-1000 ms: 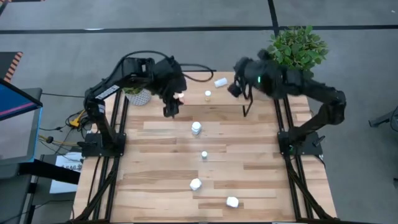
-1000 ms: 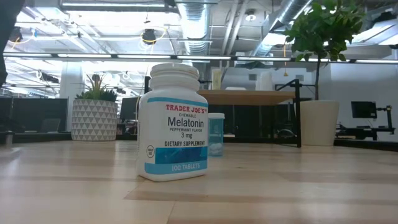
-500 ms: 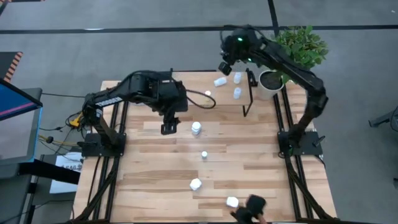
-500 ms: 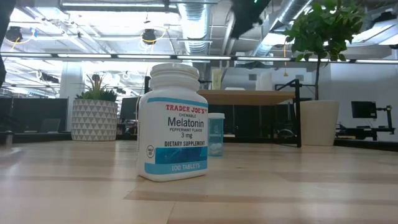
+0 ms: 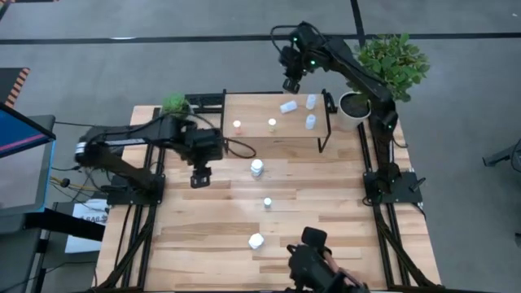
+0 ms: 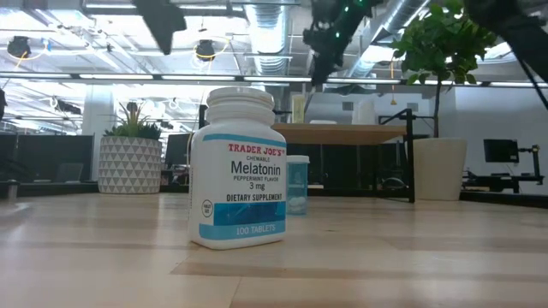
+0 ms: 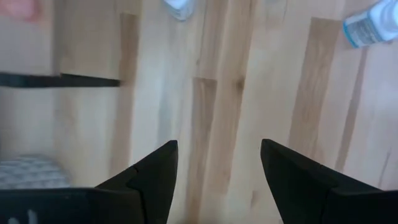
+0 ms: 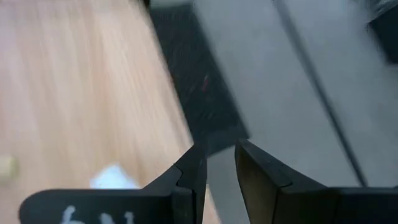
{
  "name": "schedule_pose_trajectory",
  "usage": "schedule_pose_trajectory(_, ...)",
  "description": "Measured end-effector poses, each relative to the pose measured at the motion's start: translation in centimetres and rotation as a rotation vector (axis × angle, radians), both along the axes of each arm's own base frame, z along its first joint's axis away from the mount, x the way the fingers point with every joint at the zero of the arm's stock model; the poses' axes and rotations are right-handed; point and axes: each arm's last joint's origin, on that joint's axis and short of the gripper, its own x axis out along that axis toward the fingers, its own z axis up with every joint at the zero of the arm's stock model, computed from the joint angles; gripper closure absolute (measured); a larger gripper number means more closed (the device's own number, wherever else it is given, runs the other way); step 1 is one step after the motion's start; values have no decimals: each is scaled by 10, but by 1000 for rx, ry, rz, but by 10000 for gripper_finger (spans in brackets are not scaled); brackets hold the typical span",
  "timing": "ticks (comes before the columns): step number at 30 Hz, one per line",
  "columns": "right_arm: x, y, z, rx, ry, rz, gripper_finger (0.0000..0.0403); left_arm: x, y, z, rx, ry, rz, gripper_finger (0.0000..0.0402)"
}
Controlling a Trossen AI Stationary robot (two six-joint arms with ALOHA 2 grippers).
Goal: Pick and place medicine bottles onto shelf by color
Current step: Put the white pill bottle on the shelf
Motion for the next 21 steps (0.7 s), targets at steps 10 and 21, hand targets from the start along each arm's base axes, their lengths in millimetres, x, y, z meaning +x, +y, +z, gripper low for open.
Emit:
schedule_pose_trajectory(10, -15, -2, -9, 127, 40, 99, 277, -60, -5, -51, -53, -368, 60, 186)
schedule_pose_trajectory(21, -3, 23, -13, 227, 68, 210, 156, -86, -6, -96, -59, -619, 65, 186)
